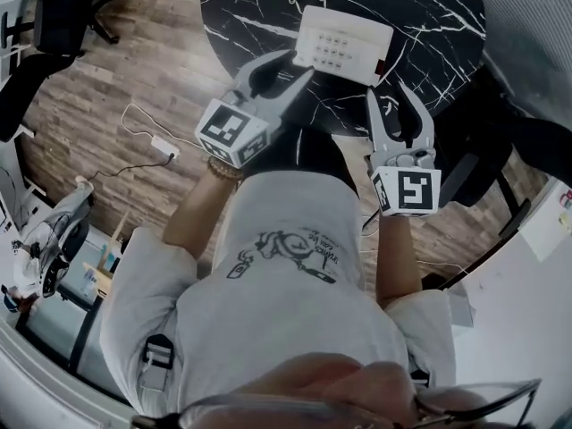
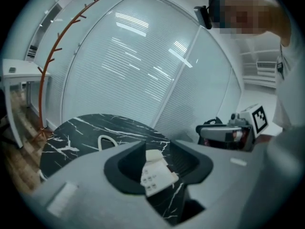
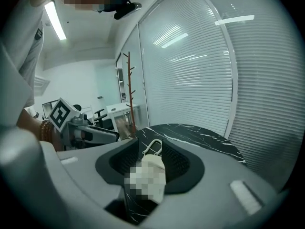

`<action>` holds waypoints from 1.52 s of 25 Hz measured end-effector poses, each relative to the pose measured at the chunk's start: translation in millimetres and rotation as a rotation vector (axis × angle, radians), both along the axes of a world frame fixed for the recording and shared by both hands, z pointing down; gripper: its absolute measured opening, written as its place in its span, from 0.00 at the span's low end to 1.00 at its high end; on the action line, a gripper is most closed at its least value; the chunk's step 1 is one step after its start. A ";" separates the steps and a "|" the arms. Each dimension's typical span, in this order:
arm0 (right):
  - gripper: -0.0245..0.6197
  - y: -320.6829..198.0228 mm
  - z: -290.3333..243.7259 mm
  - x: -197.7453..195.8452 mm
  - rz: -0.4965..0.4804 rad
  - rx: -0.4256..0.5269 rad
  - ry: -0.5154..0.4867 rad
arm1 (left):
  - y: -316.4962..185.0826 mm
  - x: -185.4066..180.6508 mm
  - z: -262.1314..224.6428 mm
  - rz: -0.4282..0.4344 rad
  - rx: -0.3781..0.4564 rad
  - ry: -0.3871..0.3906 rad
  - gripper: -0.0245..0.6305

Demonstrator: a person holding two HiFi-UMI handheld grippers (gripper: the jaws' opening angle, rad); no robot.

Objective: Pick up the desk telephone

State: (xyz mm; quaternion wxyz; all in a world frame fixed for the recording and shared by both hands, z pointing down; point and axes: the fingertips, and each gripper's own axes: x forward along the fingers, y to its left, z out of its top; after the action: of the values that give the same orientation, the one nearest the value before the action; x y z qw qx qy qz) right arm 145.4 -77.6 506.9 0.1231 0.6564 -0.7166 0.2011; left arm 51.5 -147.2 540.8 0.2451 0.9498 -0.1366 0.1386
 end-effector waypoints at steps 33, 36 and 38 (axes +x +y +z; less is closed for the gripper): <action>0.61 -13.6 232.3 38.9 0.082 -0.286 -0.152 | -20.3 16.3 226.9 0.034 -0.246 -0.260 0.56; 0.61 -11.9 241.8 38.5 0.080 -0.305 -0.169 | -18.8 20.5 230.1 0.038 -0.251 -0.266 0.56; 0.61 -11.8 246.0 37.0 0.079 -0.308 -0.188 | -19.3 22.9 231.0 0.041 -0.250 -0.274 0.56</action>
State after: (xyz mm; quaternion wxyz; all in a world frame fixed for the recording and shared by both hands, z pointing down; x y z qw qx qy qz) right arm 182.4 -89.5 752.9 0.1470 0.6356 -0.6594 0.3736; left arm 74.4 -166.5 771.9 0.3375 0.8868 -0.1312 0.2873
